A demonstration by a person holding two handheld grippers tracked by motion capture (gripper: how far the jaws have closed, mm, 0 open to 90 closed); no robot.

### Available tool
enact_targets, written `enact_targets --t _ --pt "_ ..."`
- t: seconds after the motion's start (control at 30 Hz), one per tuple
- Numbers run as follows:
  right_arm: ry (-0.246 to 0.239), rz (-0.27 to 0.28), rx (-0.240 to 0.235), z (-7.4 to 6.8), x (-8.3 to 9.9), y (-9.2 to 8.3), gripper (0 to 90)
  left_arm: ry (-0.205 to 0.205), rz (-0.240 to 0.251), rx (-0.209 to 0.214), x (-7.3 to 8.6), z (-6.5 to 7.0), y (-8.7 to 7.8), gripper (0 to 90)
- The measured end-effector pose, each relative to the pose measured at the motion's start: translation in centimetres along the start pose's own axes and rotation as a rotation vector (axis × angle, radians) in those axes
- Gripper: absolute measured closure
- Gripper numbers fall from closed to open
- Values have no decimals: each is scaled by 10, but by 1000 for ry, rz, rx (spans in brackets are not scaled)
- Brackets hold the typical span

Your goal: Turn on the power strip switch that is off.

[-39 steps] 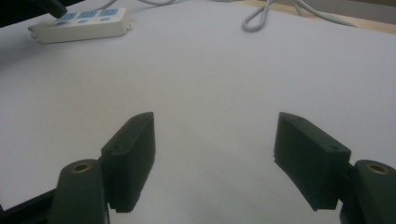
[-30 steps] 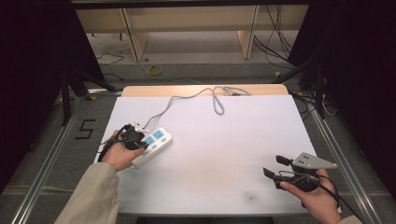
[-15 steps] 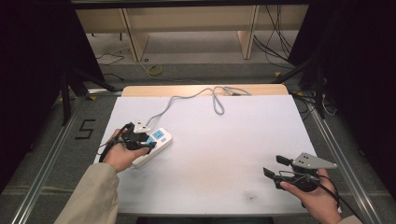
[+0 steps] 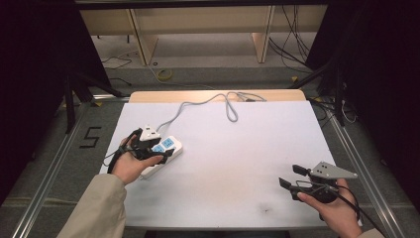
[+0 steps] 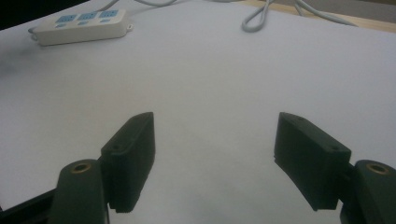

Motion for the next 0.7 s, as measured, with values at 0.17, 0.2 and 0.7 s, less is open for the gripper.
enact_targets --t 0.17,0.2,0.7 --pt "-2 -1 0 0 0 0 298 -36 63 44 -7 13 -4 256" --pt "-3 -3 -2 0 1 1 298 -40 74 57 -8 17 -5 248" --pt "0 -6 -3 0 1 1 296 -5 150 147 -14 53 -13 195"
Point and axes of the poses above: each handheld gripper's, and its own axes: y roughly forward along the jaws, x roughly out of its underside, z roughly to its right, the point moved 10 cm from there along y, roughly forward along the jaws, and after that the axes turned 10 degrees about -y, right-handed, at the moved point
